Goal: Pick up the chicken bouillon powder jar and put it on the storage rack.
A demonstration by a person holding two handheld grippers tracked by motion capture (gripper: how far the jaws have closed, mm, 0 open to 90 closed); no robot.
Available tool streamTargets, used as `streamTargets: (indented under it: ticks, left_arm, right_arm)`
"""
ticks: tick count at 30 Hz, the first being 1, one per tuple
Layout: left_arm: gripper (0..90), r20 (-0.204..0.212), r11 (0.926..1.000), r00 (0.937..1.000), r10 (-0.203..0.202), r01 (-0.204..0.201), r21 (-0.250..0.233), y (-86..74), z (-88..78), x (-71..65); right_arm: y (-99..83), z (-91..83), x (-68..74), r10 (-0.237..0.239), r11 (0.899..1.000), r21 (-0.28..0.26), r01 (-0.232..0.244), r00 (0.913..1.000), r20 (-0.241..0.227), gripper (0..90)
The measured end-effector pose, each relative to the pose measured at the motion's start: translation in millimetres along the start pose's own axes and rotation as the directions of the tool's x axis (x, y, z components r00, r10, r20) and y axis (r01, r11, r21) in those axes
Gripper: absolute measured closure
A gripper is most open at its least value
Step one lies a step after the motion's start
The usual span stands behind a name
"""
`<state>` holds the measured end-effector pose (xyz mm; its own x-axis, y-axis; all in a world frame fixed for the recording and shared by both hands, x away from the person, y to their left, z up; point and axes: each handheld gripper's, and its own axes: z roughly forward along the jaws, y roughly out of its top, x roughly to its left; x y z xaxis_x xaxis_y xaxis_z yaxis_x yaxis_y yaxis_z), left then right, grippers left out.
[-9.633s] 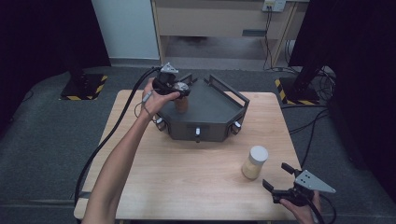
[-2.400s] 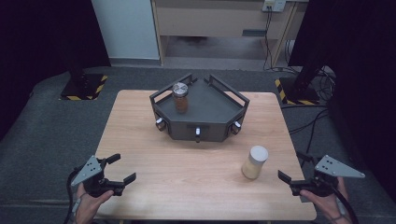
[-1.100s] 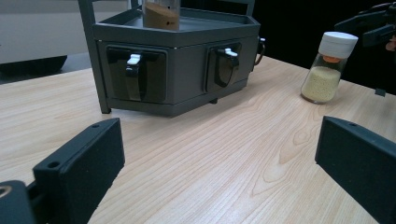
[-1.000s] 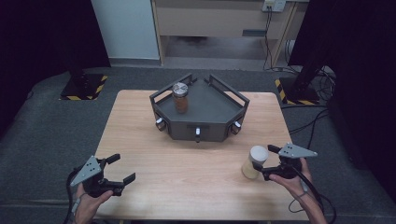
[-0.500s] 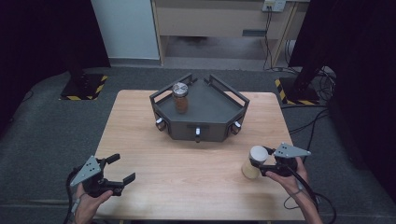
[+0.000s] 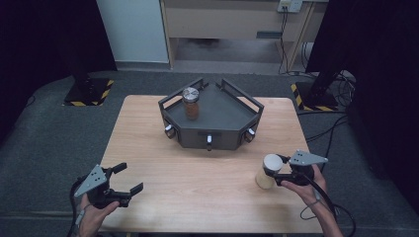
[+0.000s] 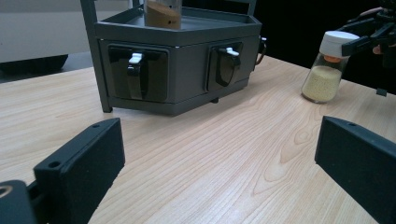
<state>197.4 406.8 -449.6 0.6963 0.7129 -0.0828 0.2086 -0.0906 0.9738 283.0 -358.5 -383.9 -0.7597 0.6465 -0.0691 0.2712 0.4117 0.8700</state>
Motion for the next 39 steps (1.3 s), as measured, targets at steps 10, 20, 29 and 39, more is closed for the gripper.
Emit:
streamTargets:
  ticks: [10, 20, 29, 39]
  left_arm:
    - [0.5, 0.001, 1.0000, 1.0000, 0.000, 0.000, 0.000, -0.1, -0.3, -0.1]
    - [0.5, 0.001, 1.0000, 1.0000, -0.002, 0.002, 0.001, -0.2, -0.3, 0.2]
    - [0.5, 0.003, 1.0000, 1.0000, -0.003, 0.003, -0.001, -0.4, -0.5, 0.8]
    - [0.5, 0.004, 1.0000, 1.0000, -0.006, 0.006, -0.001, -0.7, -0.4, 1.5]
  right_arm:
    - [32.2, 1.3, -15.9, -0.050, 0.999, -0.012, 0.049, 0.9939, -0.098, 34.3]
    - [81.4, 13.9, -29.2, -0.109, 0.994, -0.028, 0.105, 0.9666, -0.232, 34.3]
    - [117.8, 33.7, -29.9, -0.118, 0.993, -0.026, 0.115, 0.9462, -0.301, 34.3]
    - [170.0, 47.6, -40.4, -0.118, 0.993, -0.036, 0.112, 0.9449, -0.305, 34.3]
